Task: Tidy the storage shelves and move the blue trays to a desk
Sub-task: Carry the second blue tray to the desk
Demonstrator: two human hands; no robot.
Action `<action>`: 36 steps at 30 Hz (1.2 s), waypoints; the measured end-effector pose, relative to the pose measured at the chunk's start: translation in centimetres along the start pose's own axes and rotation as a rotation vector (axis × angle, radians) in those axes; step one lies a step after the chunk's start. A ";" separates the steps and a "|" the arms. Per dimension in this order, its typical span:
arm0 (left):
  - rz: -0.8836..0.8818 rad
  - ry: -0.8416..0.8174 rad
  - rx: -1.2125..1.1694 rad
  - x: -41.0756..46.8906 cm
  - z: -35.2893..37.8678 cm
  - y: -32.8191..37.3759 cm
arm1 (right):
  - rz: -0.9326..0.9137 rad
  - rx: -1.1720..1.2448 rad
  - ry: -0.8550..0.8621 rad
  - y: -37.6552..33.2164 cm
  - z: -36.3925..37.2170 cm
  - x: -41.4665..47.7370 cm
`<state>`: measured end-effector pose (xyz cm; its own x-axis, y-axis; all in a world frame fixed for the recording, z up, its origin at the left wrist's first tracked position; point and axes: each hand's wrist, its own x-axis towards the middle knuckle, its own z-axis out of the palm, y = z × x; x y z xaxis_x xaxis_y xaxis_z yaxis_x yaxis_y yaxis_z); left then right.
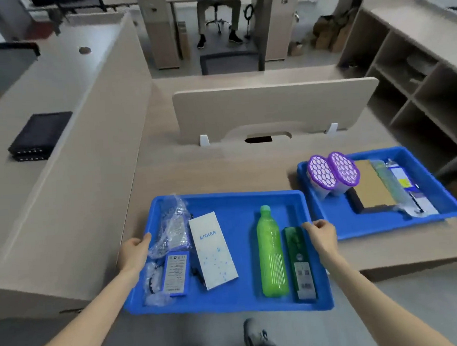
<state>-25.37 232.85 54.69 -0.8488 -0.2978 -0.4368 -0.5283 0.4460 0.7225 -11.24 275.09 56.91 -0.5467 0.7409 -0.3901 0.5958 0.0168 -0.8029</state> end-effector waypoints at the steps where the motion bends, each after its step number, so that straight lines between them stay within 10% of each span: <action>1: -0.030 0.015 -0.004 0.5 0.7 0.2 | -0.014 -0.033 -0.020 -0.4 0.6 1.9; 18: -0.065 0.096 -0.005 8.3 8.5 4.0 | -0.204 -0.276 -0.138 -2.4 7.3 17.9; 36: 0.083 0.221 0.257 4.7 8.4 -0.1 | -0.295 -0.513 0.033 2.4 6.1 11.4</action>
<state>-29.49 238.49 48.06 -0.8792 -0.4144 -0.2350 -0.4690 0.6661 0.5799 -19.66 279.41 47.82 -0.7187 0.6760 -0.1626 0.6343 0.5418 -0.5515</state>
